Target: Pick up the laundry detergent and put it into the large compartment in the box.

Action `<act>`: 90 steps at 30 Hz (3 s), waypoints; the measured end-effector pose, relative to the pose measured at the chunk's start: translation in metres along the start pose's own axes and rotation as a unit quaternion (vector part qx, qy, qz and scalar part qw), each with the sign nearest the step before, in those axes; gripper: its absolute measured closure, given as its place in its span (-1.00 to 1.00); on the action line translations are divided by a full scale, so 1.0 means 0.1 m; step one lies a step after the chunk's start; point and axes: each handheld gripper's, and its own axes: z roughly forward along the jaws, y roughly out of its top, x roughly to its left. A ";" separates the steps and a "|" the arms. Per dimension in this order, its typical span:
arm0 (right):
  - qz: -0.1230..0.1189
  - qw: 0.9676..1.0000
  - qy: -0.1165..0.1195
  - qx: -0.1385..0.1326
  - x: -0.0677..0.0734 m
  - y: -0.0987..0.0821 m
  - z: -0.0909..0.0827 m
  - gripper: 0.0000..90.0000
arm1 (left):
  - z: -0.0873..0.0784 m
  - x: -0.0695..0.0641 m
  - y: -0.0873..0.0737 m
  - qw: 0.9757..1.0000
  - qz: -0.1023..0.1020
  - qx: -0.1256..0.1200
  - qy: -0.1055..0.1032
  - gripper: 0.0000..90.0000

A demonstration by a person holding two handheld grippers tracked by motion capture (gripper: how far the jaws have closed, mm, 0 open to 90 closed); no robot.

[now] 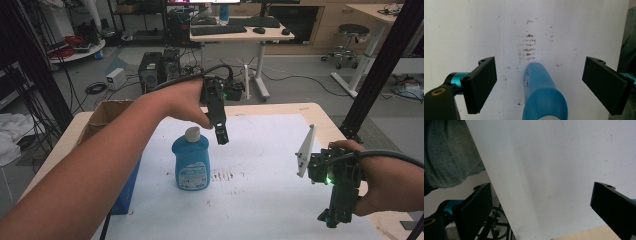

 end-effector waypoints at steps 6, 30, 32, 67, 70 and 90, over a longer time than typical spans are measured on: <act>0.002 1.000 0.006 0.002 0.03 -0.03 0.03 -0.92 | 0.04 -0.07 0.04 1.000 0.012 0.001 -0.007 -0.73; -0.008 1.000 0.001 -0.003 0.02 0.10 0.07 -0.92 | -0.31 -0.18 -0.53 0.999 -0.034 -0.019 0.021 -0.73; -0.013 1.000 0.001 -0.003 0.02 0.11 0.07 -0.92 | -0.31 -0.18 -0.57 0.999 -0.035 -0.018 0.022 -0.73; -0.007 1.000 0.001 -0.002 0.08 0.10 0.09 -0.92 | 0.26 -0.10 -0.68 0.999 -0.027 0.026 -0.004 -0.73; -0.003 1.000 0.002 -0.001 0.08 0.09 0.10 -0.92 | 0.29 -0.10 -0.66 0.999 -0.024 0.028 -0.003 -0.73; 0.002 1.000 0.001 -0.001 0.06 0.08 0.14 -0.92 | 0.38 -0.07 -0.65 0.999 -0.009 0.045 0.003 -0.67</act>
